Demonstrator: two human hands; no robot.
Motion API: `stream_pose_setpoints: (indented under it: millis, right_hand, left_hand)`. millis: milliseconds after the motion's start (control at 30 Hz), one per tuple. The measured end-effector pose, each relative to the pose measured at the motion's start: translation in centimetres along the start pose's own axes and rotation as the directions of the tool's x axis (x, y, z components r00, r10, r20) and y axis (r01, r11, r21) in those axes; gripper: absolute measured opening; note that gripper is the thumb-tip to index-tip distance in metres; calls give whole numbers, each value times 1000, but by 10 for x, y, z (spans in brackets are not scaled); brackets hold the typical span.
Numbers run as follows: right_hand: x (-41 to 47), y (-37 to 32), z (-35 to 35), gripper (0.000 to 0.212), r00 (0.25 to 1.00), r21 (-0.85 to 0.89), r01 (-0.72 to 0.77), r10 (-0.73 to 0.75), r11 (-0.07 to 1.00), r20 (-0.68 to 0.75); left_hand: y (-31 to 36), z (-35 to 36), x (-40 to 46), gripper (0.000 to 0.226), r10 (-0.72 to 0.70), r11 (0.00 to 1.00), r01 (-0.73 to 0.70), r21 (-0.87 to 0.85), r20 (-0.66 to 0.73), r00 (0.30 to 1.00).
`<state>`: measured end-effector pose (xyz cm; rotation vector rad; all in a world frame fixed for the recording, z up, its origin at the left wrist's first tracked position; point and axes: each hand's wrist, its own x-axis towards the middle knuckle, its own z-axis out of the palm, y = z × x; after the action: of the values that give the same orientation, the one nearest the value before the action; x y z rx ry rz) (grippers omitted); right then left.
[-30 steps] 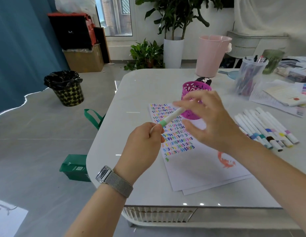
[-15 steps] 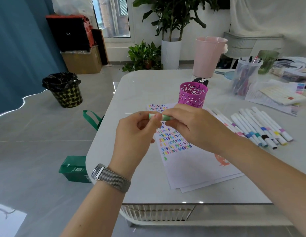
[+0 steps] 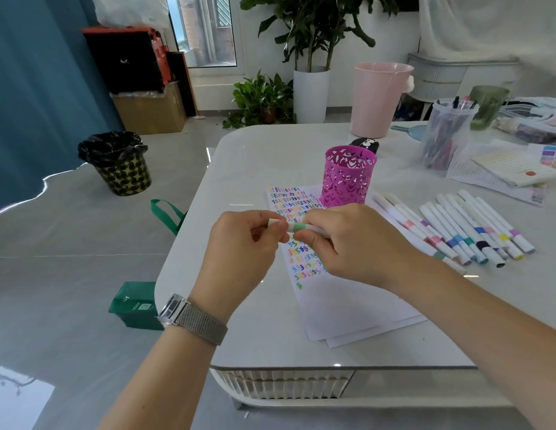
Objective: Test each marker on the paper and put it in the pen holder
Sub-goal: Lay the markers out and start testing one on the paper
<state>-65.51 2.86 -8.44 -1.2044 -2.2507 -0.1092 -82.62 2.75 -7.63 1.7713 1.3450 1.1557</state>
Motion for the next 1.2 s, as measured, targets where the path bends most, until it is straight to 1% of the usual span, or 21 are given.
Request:
stream_pose_setpoints:
  millis: [67, 200, 300, 400, 433, 467, 500, 533, 567, 600, 633, 700, 733, 767, 800, 867, 933, 1000, 1067, 1133, 1200]
  right_hand:
    - [-1, 1, 1, 31, 1000, 12, -7, 7, 1000, 5]
    - [-4, 2, 3, 33, 999, 32, -32, 31, 999, 28]
    - [-7, 5, 2, 34, 995, 5, -58, 58, 998, 77]
    - [-4, 12, -6, 35, 958, 41, -176, 162, 983, 237]
    - [0, 15, -11, 32, 936, 64, -236, 209, 970, 282]
    - [3, 19, -17, 28, 927, 98, -283, 245, 954, 285]
    - [8, 24, -23, 23, 933, 148, -310, 271, 939, 235]
    - [12, 30, -28, 19, 944, 208, -322, 296, 924, 144]
    - [17, 37, -34, 17, 945, 275, -320, 324, 907, 29]
    - [21, 43, -39, 16, 929, 362, -307, 360, 880, -88]
    - [25, 50, -43, 14, 891, 462, -285, 410, 840, -196]
    - [31, 62, -50, 9, 767, 628, -205, 522, 751, -373]
    - [33, 68, -51, 8, 707, 677, -167, 565, 717, -425]
    - [34, 72, -50, 10, 668, 706, -146, 595, 693, -447]
    - [34, 76, -47, 12, 652, 721, -151, 616, 676, -442]
    - [31, 81, -37, 16, 657, 697, -240, 641, 676, -396]
    - [27, 85, -28, 11, 681, 570, -408, 654, 713, -331]
    - [23, 88, -22, 20, 709, 422, -558, 675, 715, -205]
    - [21, 89, -19, 31, 732, 348, -618, 678, 705, -71]
    - [20, 86, -19, 36, 754, 316, -615, 656, 722, -32]
    - [20, 83, -24, 34, 762, 266, -607, 644, 749, -74]
  left_hand:
    - [-2, 2, -1, 29, 6, 1000, -6, -14, -6, 1000]
    - [-5, 6, -3, 29, 8, 1000, -8, -16, 6, 1000]
    - [-8, 11, -3, 26, 4, 1000, -5, 6, 27, 1000]
    - [-9, 18, -3, 16, -4, 997, -5, 78, 110, 994]
    - [-8, 19, -3, 16, -9, 997, -2, 77, 141, 990]
    - [-7, 20, -3, 21, -15, 997, 3, 75, 161, 987]
    - [-6, 20, -2, 28, -23, 996, 8, 90, 165, 986]
    - [-7, 19, -1, 37, -31, 992, 11, 129, 153, 988]
    - [-7, 18, -1, 47, -44, 981, 15, 194, 142, 989]
    - [-9, 16, -1, 57, -68, 961, 24, 275, 151, 986]
    - [-10, 15, -3, 66, -99, 932, 28, 362, 181, 979]
    - [-13, 12, -7, 80, -170, 848, 3, 529, 267, 949]
    - [-14, 10, -10, 84, -207, 808, -8, 589, 297, 932]
    - [-16, 9, -11, 84, -237, 779, -14, 627, 315, 919]
    - [-16, 7, -12, 81, -254, 760, -23, 649, 330, 909]
    - [-17, 5, -13, 64, -249, 747, -60, 662, 361, 899]
    - [-18, 4, -12, 46, -210, 755, -95, 649, 377, 902]
    - [-21, 3, -12, 53, -187, 752, -121, 648, 385, 904]
    - [-25, 4, -11, 63, -182, 728, -144, 670, 392, 902]
    - [-28, 5, -10, 63, -171, 709, -171, 684, 402, 900]
    - [-30, 5, -10, 59, -160, 694, -195, 693, 412, 897]
